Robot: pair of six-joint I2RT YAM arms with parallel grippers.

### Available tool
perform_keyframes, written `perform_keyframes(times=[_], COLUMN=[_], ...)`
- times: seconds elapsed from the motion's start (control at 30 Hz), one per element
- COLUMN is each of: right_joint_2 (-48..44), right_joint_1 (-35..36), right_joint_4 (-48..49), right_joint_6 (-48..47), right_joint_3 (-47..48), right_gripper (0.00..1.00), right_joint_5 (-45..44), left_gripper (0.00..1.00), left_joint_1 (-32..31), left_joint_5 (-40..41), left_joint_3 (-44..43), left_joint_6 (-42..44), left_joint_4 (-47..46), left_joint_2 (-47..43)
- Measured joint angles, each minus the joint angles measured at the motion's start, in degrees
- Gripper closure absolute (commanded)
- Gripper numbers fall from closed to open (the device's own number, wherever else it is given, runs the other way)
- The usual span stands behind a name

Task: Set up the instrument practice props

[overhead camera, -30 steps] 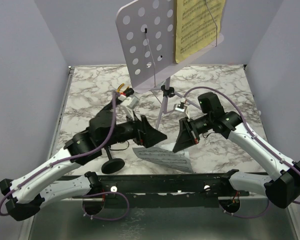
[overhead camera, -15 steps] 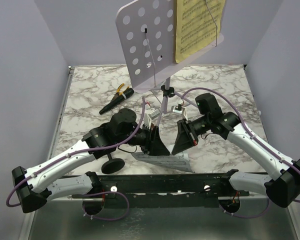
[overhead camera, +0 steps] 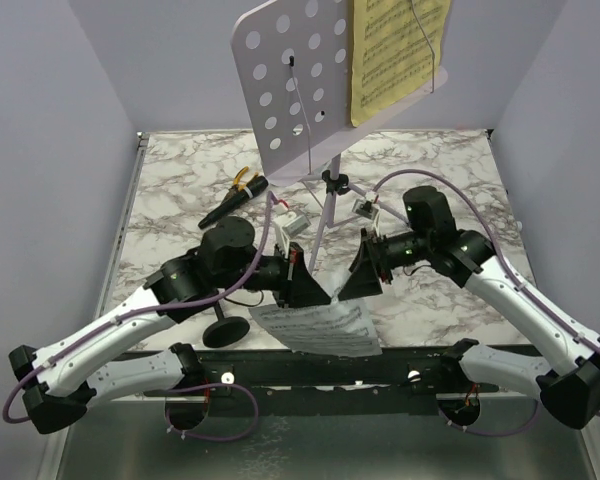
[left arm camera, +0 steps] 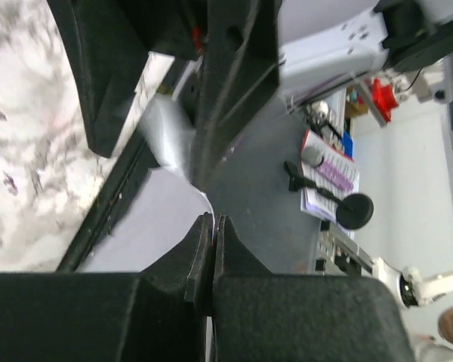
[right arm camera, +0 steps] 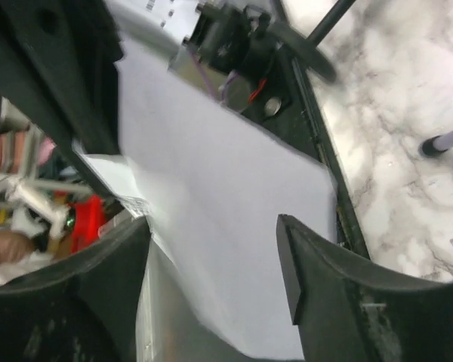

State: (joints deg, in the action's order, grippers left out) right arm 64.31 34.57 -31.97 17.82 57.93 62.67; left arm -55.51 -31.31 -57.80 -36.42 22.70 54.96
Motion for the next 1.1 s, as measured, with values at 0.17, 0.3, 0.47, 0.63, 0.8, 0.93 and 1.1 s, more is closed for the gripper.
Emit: perform_keyframes(times=[0.17,0.3,0.47,0.63,0.8,0.93,1.1], right_joint_2=[-8.1,-15.5,-25.6,-31.8,-30.7,-26.3,-19.3], right_joint_1=[0.0,0.0,0.0,0.0,0.0,0.0,0.0], right_joint_4=[6.6,13.0,25.4,37.4,51.8,66.1,83.3], right_joint_6=[4.7,10.0,17.4,25.7,35.5,44.0,53.0], right_joint_3=[-1.9,-4.9,-12.8,-20.8,-28.9,-35.0,-37.6], right_gripper=[0.00,0.00,0.00,0.00,0.00,0.07,0.13], right_joint_5=[-12.3,-20.4,-25.6,-27.4,-26.9,-25.7,-24.4], left_gripper=[1.00,1.00,1.00,1.00,1.00,1.00,1.00], left_joint_1=[0.0,0.0,0.0,0.0,0.0,0.0,0.0], left_joint_5=[5.7,11.5,16.1,20.0,24.4,27.0,29.7], left_joint_3=[-3.7,-6.0,-5.1,0.7,5.3,8.6,11.2], left_joint_6=[0.7,0.1,-2.1,-5.1,-7.3,-9.2,-10.7], left_joint_4=[0.2,-0.9,-7.2,-18.0,-26.2,-31.8,-36.0], left_joint_2=[-6.2,-11.6,-18.0,-25.4,-28.6,-29.9,-30.4])
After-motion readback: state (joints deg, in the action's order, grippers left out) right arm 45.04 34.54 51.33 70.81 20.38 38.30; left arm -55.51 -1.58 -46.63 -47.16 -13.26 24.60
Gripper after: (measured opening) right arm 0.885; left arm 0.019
